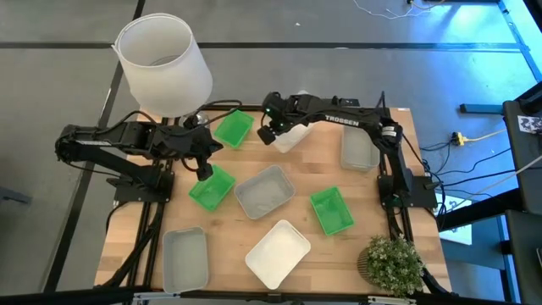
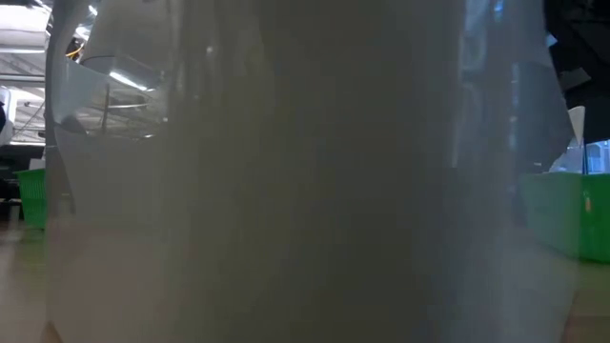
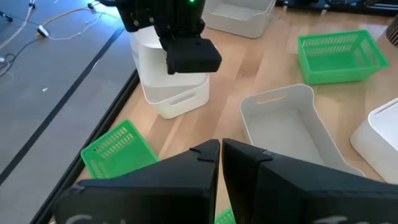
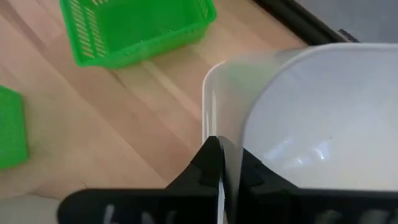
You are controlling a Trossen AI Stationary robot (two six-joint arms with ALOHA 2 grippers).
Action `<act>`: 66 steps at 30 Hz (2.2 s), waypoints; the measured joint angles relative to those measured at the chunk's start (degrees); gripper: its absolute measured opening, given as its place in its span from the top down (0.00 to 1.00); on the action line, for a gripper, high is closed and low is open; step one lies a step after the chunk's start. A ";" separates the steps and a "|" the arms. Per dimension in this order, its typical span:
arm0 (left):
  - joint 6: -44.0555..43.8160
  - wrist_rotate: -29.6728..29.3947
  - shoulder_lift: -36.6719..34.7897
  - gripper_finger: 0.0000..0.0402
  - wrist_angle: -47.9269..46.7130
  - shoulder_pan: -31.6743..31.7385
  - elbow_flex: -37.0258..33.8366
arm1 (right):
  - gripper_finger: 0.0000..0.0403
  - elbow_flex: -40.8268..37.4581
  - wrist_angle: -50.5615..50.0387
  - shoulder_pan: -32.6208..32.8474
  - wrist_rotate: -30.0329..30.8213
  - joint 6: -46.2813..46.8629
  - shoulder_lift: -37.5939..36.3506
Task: Stack baskets by color
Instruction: Stack the top right white bin on the top left white bin, then stack the bottom white bin on the white bins
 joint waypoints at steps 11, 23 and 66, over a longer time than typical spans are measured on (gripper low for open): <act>-0.06 0.00 0.00 0.97 0.02 0.00 0.00 | 0.90 -1.31 0.30 -0.32 -2.59 -3.95 0.01; -0.17 -0.03 0.00 0.97 0.02 0.01 0.00 | 0.74 3.45 -2.53 -0.63 -9.44 -4.52 0.01; -0.08 -1.47 0.00 0.97 -0.03 0.02 0.00 | 0.74 20.77 -14.19 3.73 -13.72 -36.64 -0.61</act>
